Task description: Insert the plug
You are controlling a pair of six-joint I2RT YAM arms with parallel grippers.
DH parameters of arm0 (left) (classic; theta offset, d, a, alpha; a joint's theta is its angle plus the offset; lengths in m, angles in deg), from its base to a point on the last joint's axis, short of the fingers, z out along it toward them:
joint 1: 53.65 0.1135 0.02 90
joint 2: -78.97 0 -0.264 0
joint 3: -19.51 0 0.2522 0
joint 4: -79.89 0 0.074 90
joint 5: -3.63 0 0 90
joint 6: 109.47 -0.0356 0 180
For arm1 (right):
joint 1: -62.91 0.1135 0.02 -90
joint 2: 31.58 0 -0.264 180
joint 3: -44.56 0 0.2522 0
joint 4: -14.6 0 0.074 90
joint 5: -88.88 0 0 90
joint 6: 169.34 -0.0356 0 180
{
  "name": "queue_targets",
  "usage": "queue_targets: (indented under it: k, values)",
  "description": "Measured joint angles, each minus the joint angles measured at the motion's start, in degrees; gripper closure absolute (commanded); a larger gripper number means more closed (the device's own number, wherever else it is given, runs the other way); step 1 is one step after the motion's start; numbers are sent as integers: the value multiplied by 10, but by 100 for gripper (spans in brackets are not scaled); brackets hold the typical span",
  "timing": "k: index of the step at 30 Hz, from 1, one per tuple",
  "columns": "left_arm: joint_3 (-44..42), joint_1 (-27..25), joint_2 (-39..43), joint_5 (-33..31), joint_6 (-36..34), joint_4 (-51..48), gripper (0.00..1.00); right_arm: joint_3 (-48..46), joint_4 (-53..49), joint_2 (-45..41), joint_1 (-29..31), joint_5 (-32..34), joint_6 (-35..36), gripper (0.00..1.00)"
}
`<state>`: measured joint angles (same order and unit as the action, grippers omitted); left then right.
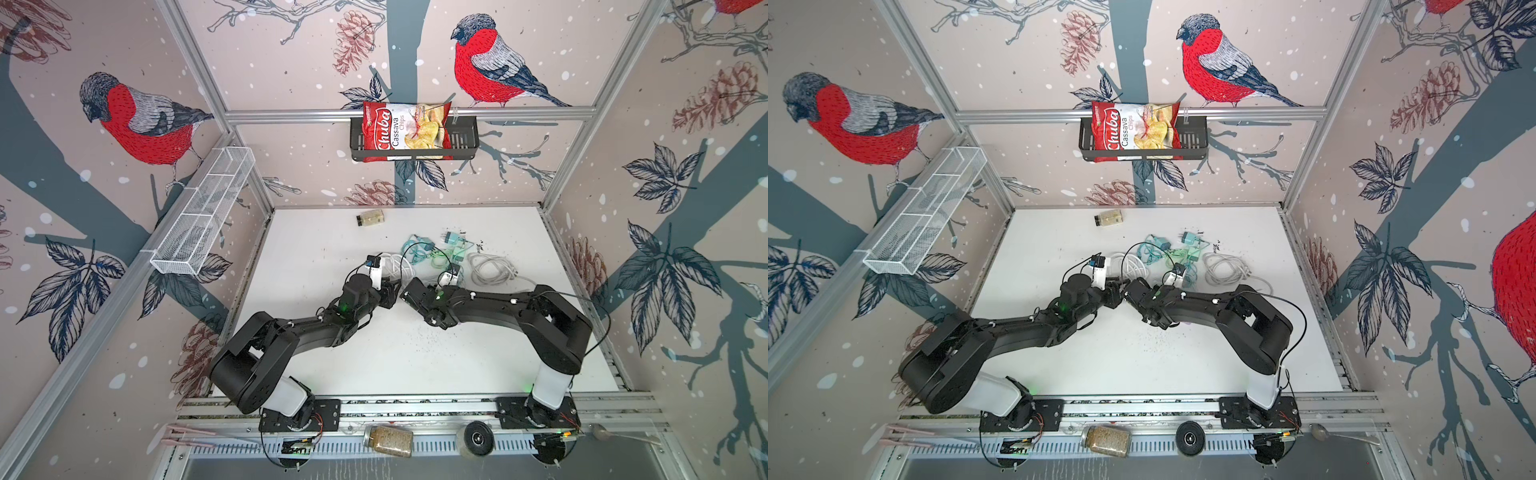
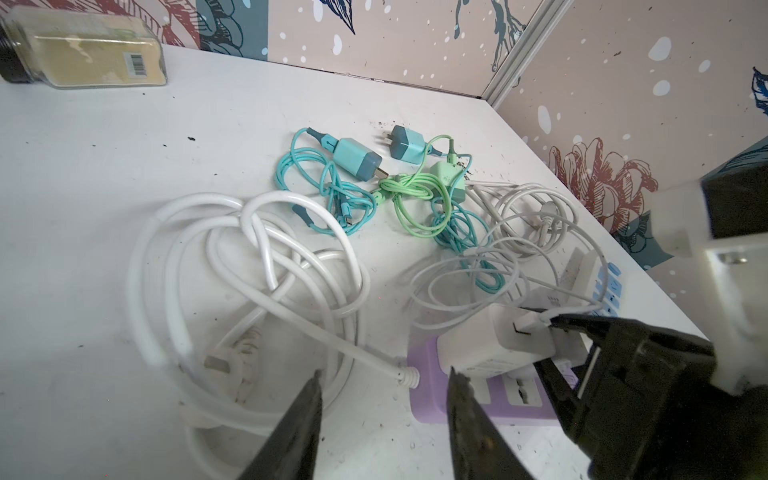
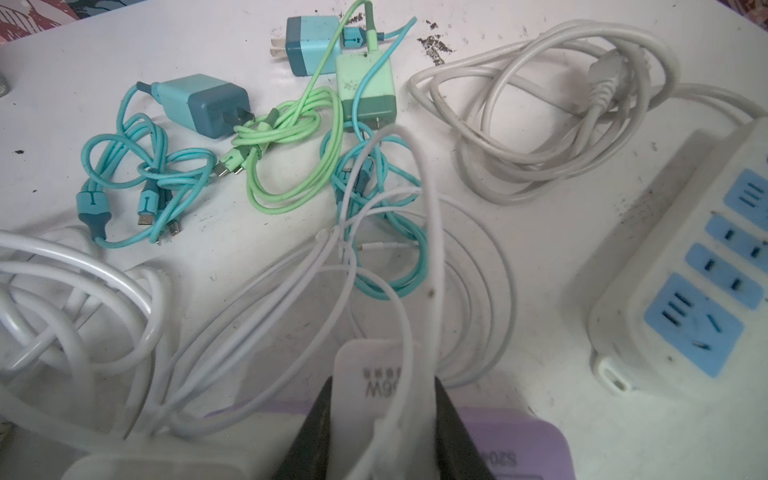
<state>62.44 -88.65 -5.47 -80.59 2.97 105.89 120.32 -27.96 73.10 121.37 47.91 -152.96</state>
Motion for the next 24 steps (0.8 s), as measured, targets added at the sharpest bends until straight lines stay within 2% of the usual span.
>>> queue_targets:
  k: [8,12,18,24]
  values:
    - [-1,10,52,-66,2,-47,49,16,-4,41,29,57,-11,100]
    - [-17,31,99,-111,20,-80,48,69,23,83,40,58,23,100]
    - [-37,80,166,-167,57,-146,41,134,73,125,41,30,92,100]
    - [-47,109,253,-220,77,-213,36,256,122,210,44,-8,154,100]
